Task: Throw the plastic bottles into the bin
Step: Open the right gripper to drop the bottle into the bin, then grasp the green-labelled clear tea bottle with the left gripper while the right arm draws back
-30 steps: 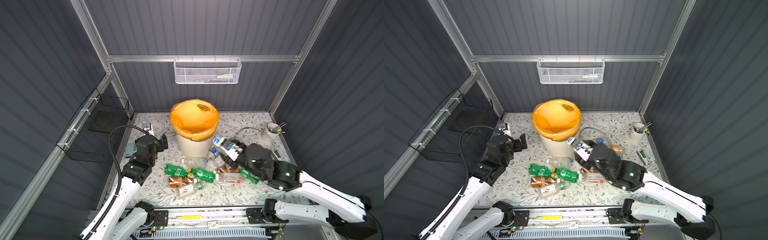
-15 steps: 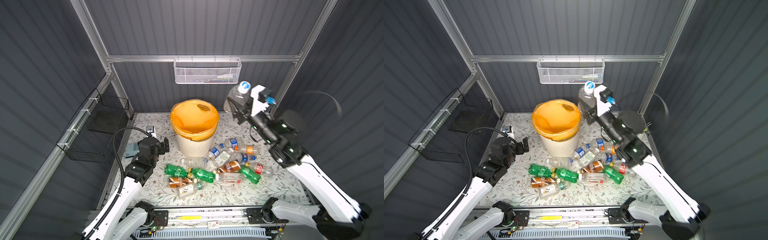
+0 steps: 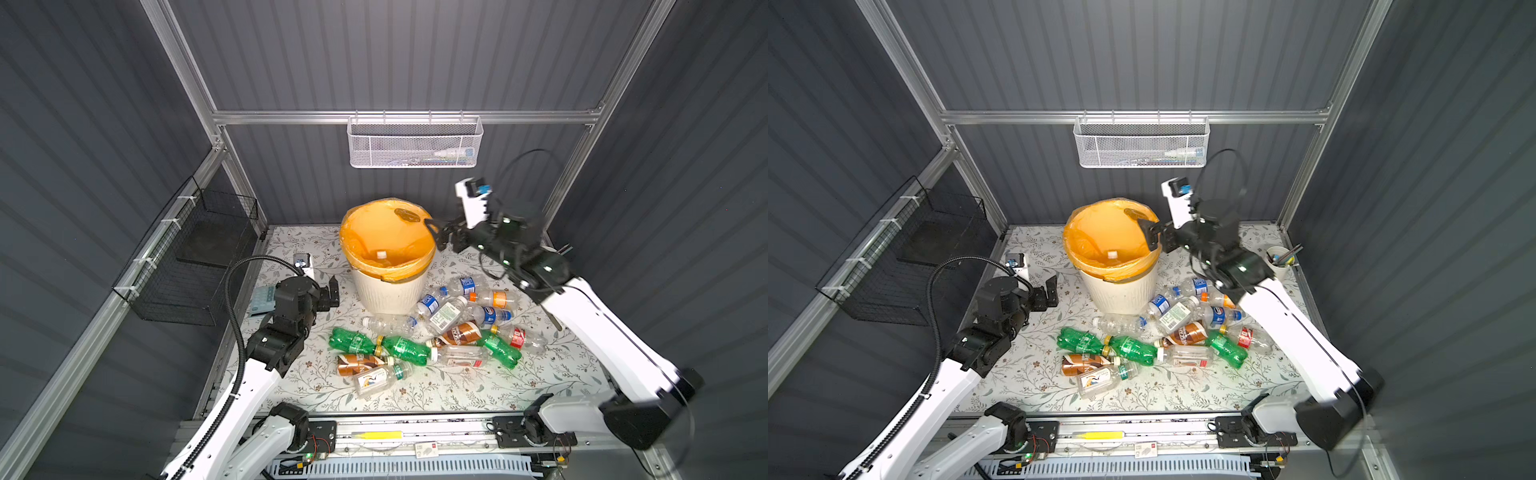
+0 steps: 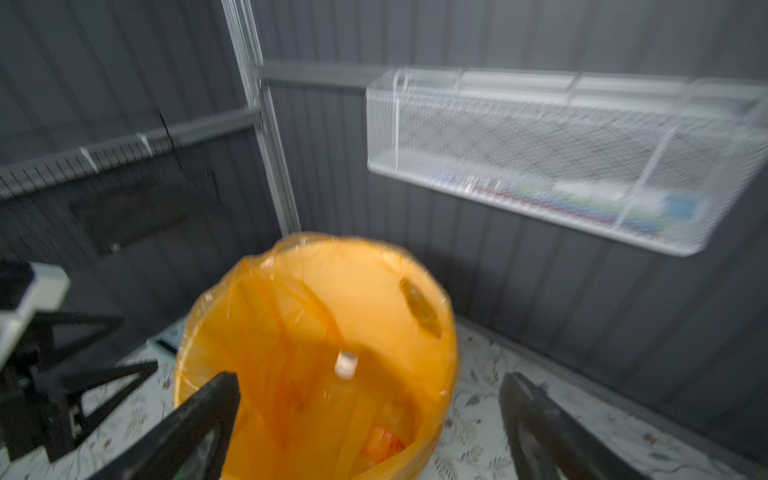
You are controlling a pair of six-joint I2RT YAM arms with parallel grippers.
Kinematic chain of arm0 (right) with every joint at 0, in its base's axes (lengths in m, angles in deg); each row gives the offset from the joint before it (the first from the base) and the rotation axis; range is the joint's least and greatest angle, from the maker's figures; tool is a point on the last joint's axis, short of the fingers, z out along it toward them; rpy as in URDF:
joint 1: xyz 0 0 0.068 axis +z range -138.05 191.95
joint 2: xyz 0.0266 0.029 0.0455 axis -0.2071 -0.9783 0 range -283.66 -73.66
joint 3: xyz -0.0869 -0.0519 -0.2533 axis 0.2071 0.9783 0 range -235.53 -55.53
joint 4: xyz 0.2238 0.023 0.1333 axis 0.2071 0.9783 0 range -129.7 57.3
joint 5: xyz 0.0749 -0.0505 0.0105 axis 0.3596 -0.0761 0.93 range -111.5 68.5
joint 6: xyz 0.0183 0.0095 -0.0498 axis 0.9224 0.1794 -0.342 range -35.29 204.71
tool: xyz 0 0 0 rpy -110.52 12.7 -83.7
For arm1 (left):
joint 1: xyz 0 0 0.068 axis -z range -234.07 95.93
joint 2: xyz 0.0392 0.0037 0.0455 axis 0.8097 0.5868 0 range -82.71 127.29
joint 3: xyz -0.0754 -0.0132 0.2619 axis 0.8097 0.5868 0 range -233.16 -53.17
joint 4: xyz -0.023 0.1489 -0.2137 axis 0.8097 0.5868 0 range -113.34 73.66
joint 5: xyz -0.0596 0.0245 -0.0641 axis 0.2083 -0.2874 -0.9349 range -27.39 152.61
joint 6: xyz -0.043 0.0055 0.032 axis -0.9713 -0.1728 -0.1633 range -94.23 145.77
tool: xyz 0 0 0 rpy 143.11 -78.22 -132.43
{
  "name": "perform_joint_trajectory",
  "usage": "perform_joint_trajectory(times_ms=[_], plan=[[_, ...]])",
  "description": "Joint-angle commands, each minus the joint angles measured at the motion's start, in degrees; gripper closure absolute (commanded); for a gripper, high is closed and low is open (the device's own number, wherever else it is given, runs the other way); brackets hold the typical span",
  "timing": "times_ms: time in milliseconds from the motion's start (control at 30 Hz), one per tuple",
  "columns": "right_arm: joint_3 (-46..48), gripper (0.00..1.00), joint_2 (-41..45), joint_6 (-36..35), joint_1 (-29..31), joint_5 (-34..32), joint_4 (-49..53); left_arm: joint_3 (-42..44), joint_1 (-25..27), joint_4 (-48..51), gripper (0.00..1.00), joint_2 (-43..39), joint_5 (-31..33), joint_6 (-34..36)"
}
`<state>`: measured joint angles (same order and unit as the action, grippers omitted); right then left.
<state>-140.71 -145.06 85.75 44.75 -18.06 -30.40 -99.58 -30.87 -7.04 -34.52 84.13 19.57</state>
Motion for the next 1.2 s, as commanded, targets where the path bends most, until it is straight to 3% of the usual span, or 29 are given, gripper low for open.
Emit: perform_joint_trajectory(times_ms=[0, 167, 300, 467, 633, 733, 900, 1033, 1167], plan=[[6.1, 0.01, 6.9, -0.9, -0.3, -5.1, -5.6, 0.4, 1.8, -1.8, 0.00, -1.6, -1.7, 3.1], [17.0, 0.01, 14.5, -0.5, -2.4, -8.5, -3.2, 0.8, 4.0, -2.2, 0.00, -2.9, -3.1, 4.6], [25.8, 0.01, 20.1, 3.0, -6.8, -9.9, -1.3, 0.7, 8.8, -1.7, 0.00, -3.8, -1.2, 7.0], [34.4, 0.01, 26.2, 9.0, -13.3, -8.2, -1.2, -0.4, 19.0, 0.5, 0.00, -2.3, 6.1, 10.1], [37.2, 0.01, 28.8, 10.9, -17.3, -7.9, 0.7, -2.1, 34.7, 6.1, 0.00, 2.1, 17.9, 9.7], [38.3, 0.01, 29.9, 11.7, -19.8, -7.1, 0.8, -3.4, 43.1, 12.4, 0.00, 4.9, 21.3, 4.8], [39.8, 0.01, 30.0, 13.1, -22.6, -4.1, -0.4, -5.0, 51.5, 21.1, 0.00, 12.0, 18.2, -9.0], [40.8, 0.01, 29.3, 14.0, -23.4, -3.1, -1.6, -5.1, 55.5, 24.0, 0.00, 16.7, 14.1, -17.4], [41.5, 0.01, 28.7, 14.7, -24.1, -1.3, -2.4, -3.6, 55.8, 28.8, 0.00, 19.3, 9.3, -24.8]])
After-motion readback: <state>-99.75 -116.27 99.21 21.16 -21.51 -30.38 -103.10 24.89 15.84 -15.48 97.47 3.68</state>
